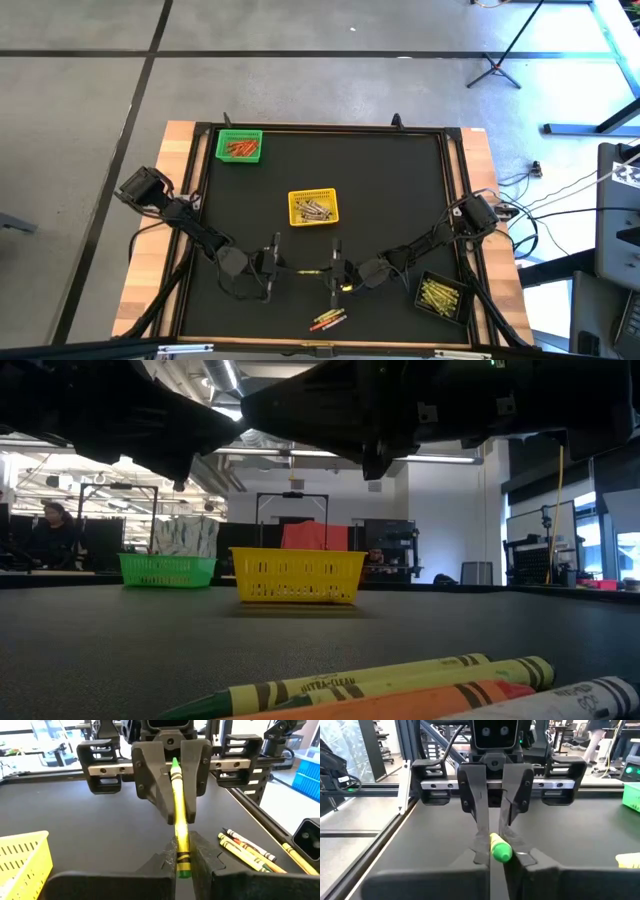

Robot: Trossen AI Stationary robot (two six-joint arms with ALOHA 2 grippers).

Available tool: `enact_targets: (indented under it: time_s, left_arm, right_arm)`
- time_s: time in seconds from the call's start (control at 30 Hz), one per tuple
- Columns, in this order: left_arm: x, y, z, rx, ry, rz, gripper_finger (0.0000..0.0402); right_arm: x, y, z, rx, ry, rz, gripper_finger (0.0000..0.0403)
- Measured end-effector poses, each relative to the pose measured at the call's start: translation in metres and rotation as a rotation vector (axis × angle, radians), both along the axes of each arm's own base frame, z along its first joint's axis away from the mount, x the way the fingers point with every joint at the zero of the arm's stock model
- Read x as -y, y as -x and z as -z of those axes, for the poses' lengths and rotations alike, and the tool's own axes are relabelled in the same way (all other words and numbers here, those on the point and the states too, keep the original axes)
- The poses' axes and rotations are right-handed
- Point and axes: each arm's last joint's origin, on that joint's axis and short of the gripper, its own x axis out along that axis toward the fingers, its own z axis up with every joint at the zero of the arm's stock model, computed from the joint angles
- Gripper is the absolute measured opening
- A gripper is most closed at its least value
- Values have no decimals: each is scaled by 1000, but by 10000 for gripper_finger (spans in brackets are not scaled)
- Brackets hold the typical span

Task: Sort crayons
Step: Put the green crayon into the black bin

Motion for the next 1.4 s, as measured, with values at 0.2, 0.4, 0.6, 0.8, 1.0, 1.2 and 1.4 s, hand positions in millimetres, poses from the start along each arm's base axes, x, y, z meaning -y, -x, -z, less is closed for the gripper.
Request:
enact_targets:
  time_s: [0.2, 0.4, 0.6, 0.8, 1.0, 1.2, 1.4]
  left_arm:
    - [0, 0, 1, -11, 11, 0, 23]
    - [1, 2, 4, -43, -8, 16, 68]
    - [4, 7, -3, -42, -101, 44, 93]
    - [6, 9, -2, -50, -131, 40, 94]
    - [6, 9, -2, -53, -132, 40, 94]
    - [6, 9, -2, -55, -130, 39, 94]
    - [6, 9, -1, -65, -134, 38, 94]
  right_arm:
    - [1, 0, 2, -19, 12, 23, 42]
    - [1, 2, 4, -86, 38, 28, 13]
    - [-1, 17, -17, -200, 31, 90, 33]
    - [0, 46, -46, -371, -31, 90, 22]
    - [9, 88, -76, -583, -160, 71, 23]
    - [19, 129, -106, -779, -464, 29, 27]
    - [15, 167, -117, -1053, -830, 109, 22]
